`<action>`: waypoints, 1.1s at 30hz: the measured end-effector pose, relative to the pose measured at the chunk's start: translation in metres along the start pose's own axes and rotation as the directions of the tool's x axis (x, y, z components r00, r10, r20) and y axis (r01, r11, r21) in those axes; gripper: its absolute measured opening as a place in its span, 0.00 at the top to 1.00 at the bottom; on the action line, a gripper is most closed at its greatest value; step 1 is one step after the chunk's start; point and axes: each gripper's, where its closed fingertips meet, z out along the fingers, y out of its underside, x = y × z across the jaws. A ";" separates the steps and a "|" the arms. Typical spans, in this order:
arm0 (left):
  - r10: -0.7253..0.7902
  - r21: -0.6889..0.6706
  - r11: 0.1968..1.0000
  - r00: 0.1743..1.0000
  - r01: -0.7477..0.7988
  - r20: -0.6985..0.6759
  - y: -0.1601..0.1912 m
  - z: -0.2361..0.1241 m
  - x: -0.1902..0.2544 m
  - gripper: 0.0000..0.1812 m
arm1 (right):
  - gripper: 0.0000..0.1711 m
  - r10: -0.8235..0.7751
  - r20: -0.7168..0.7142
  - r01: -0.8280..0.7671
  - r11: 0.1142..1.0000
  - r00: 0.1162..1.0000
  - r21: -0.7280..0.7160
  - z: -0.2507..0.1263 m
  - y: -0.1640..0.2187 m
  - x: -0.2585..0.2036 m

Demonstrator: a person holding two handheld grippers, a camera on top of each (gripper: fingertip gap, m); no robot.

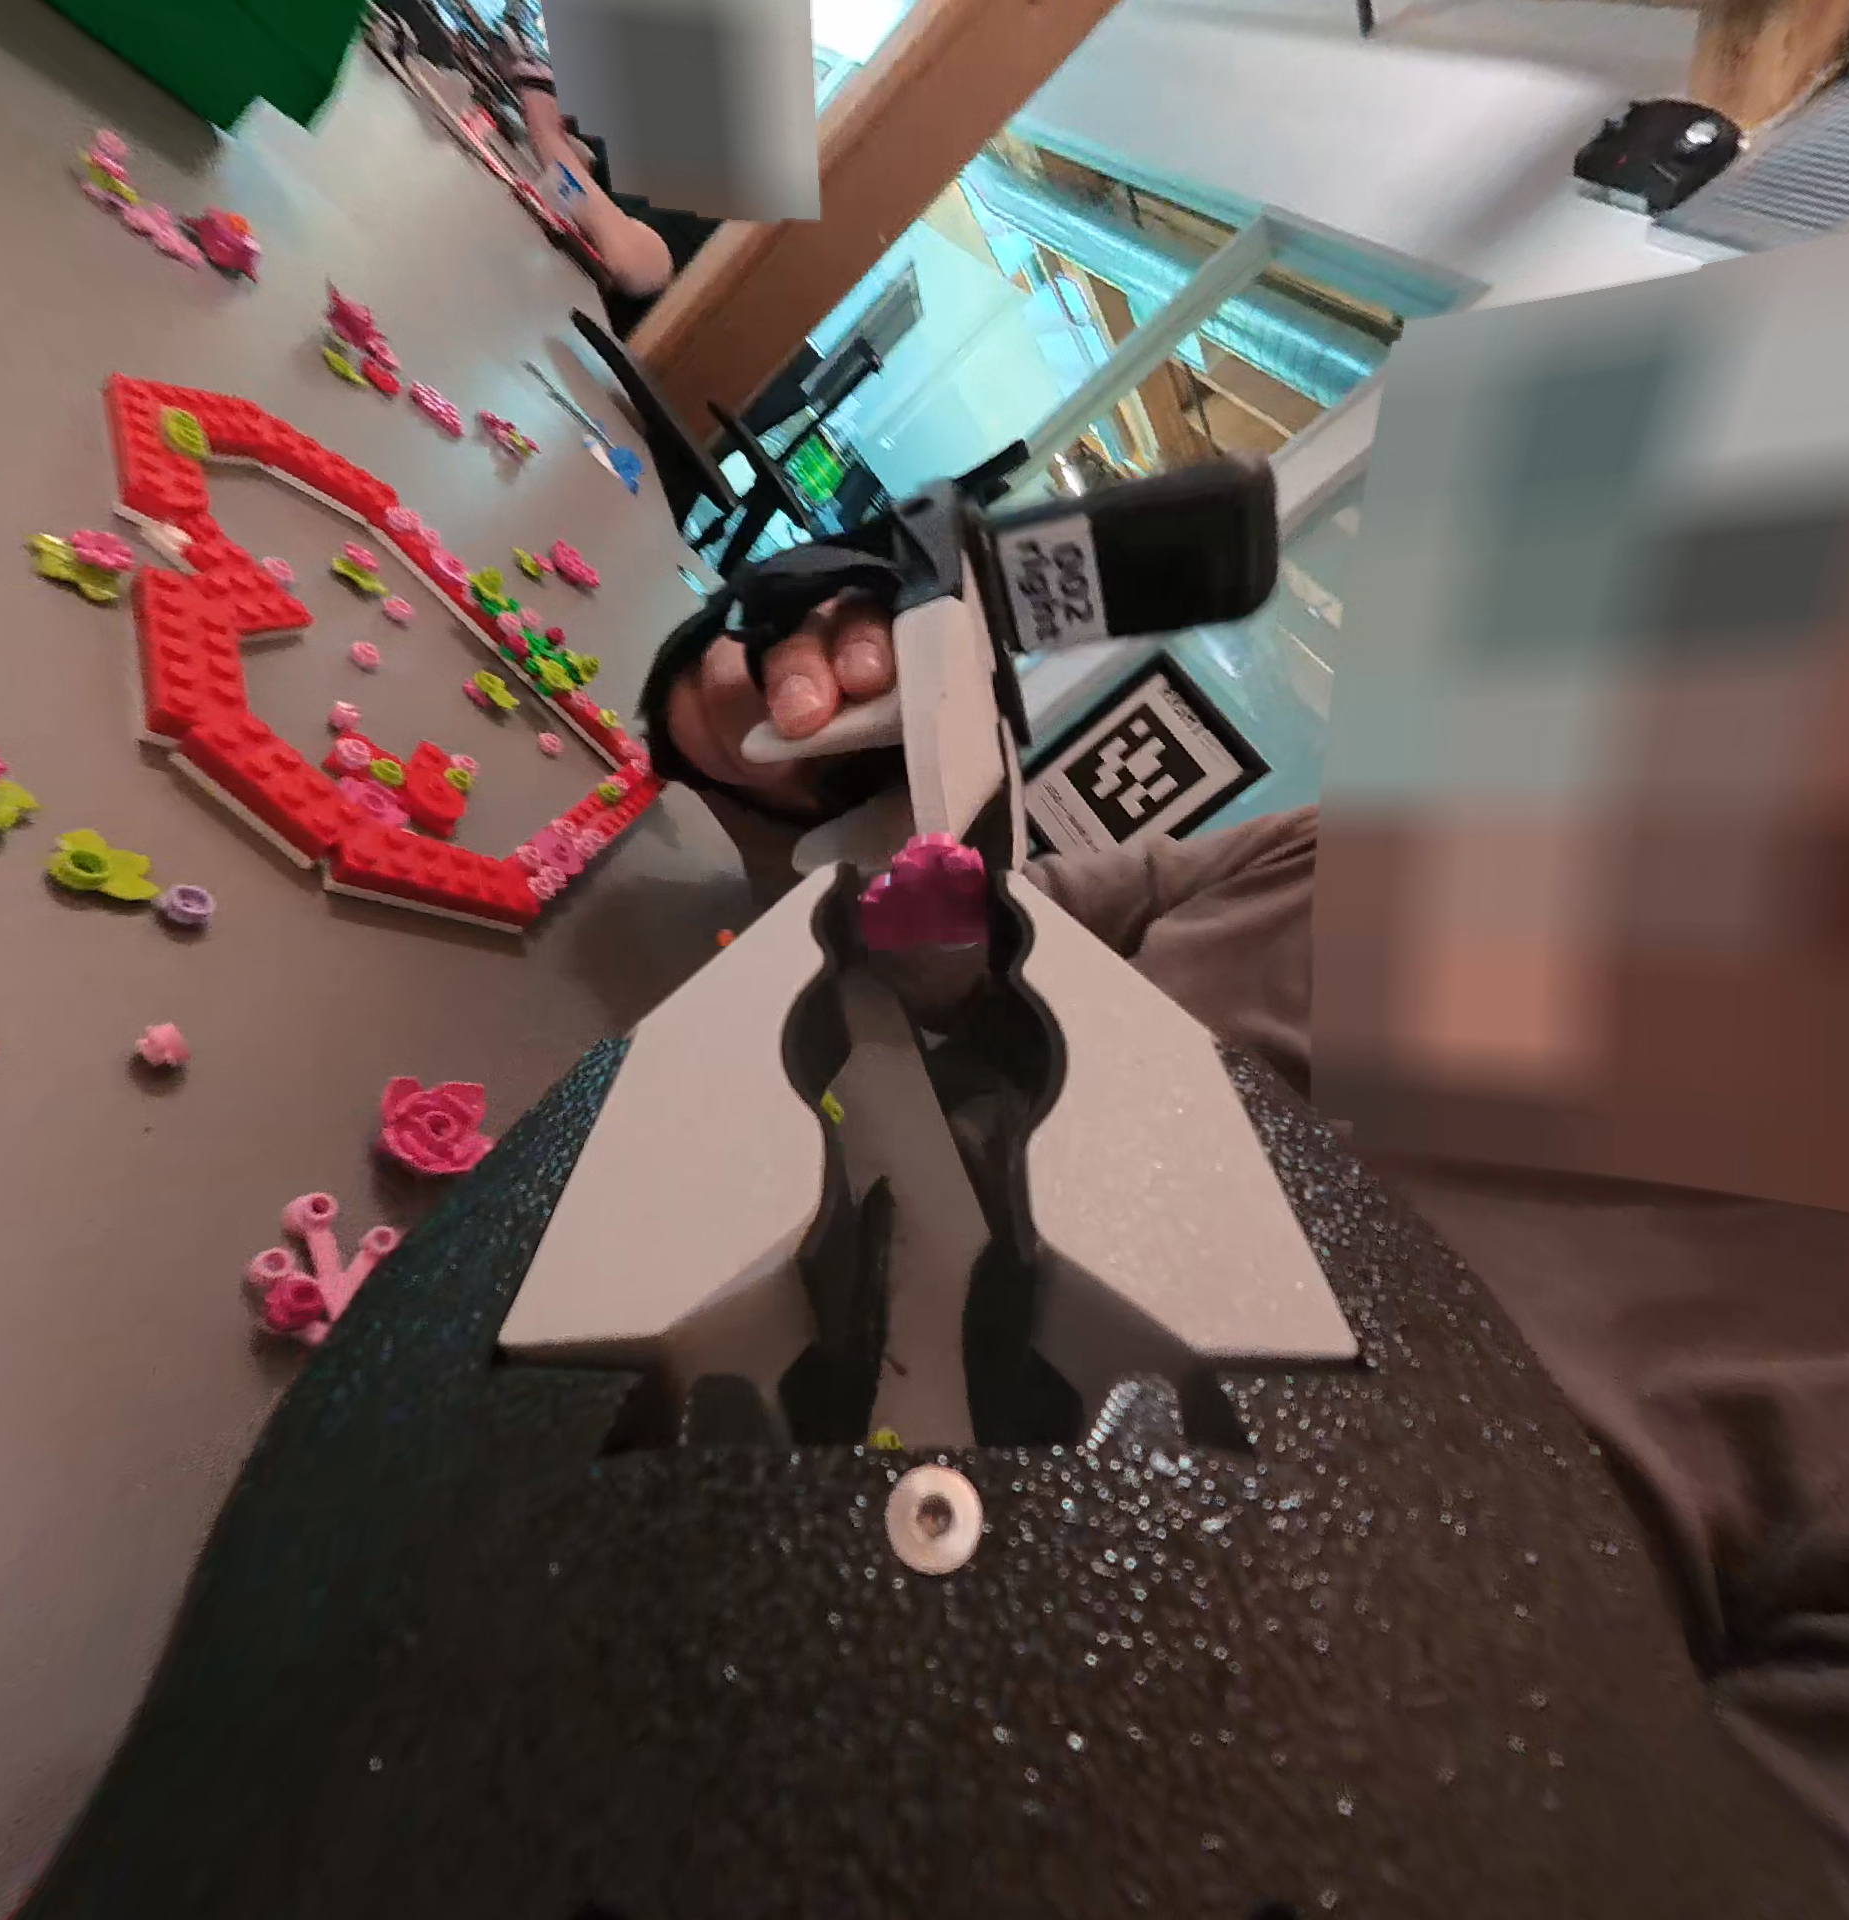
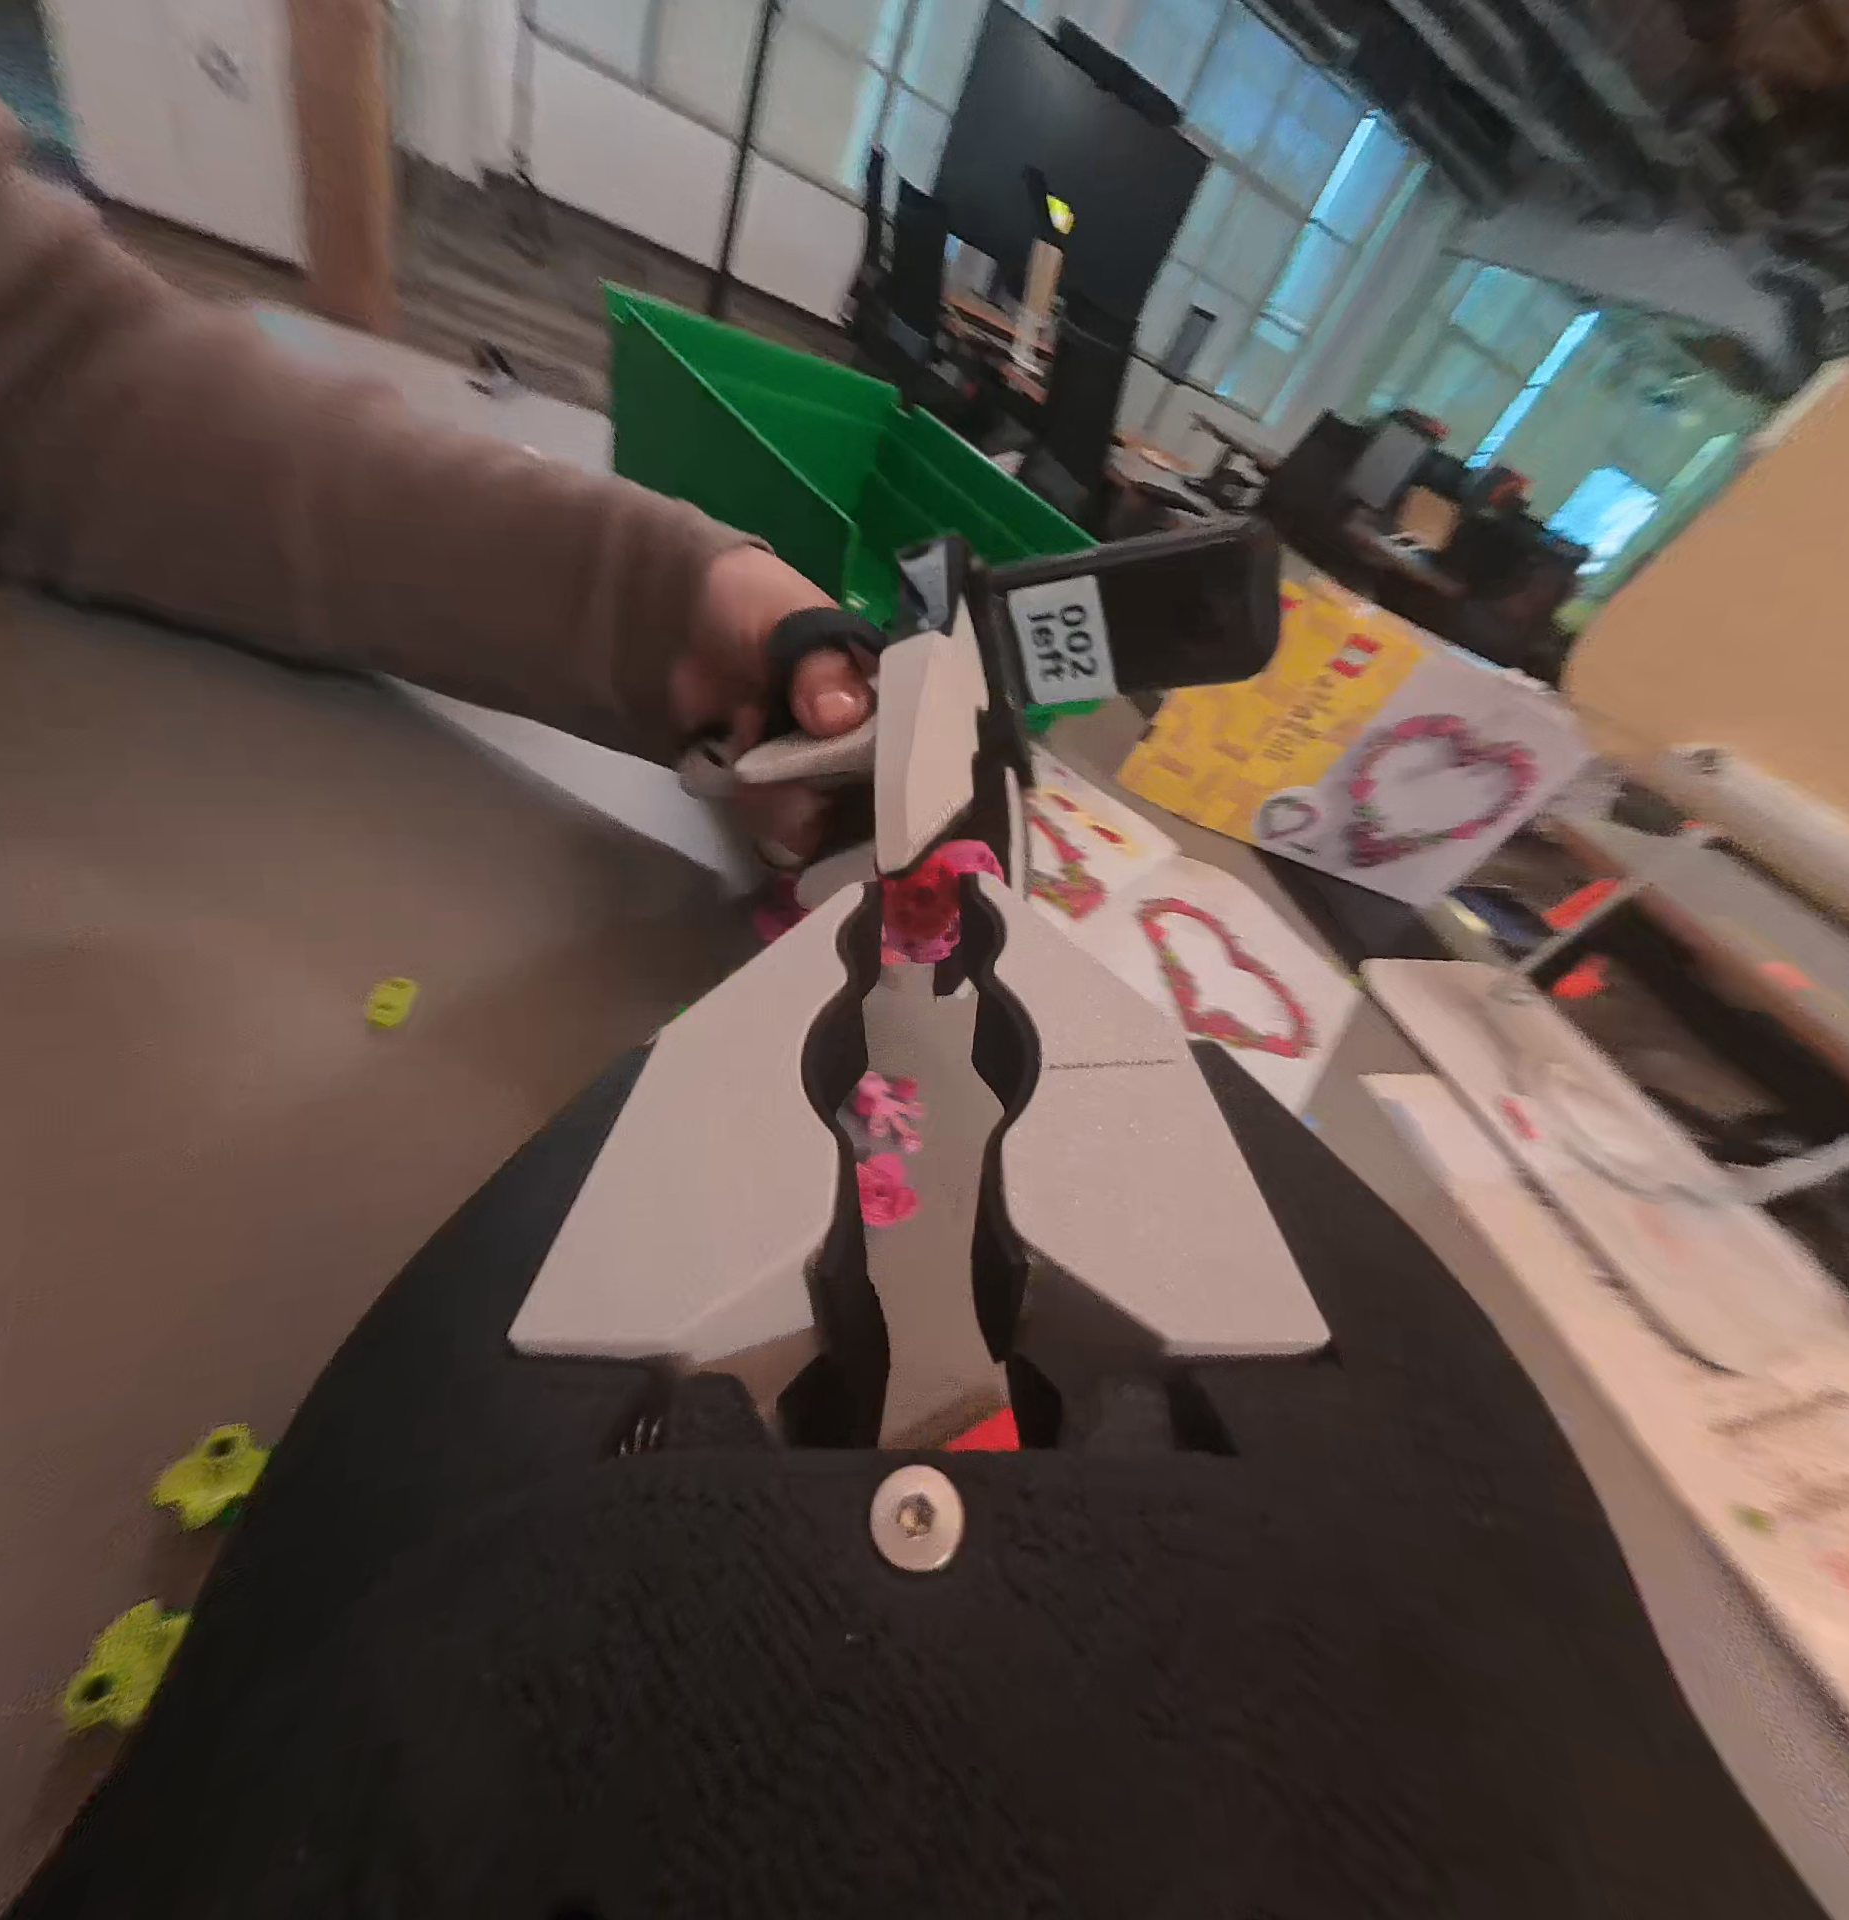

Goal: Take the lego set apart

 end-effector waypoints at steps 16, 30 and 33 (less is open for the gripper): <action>0.038 -0.184 0.981 0.991 -0.061 -0.125 0.035 0.005 0.012 0.88 | 0.92 0.298 0.362 -0.327 0.945 0.883 0.020 0.000 -0.001 -0.035; -0.038 -0.120 0.992 0.999 0.036 -0.016 0.025 -0.004 -0.011 0.88 | 0.92 0.004 0.126 0.006 0.997 0.992 -0.072 0.006 0.015 -0.019; -0.030 -0.137 0.990 0.999 0.027 -0.018 0.028 -0.003 -0.009 0.88 | 0.92 -0.033 0.129 0.042 0.997 0.991 -0.071 0.006 0.014 -0.022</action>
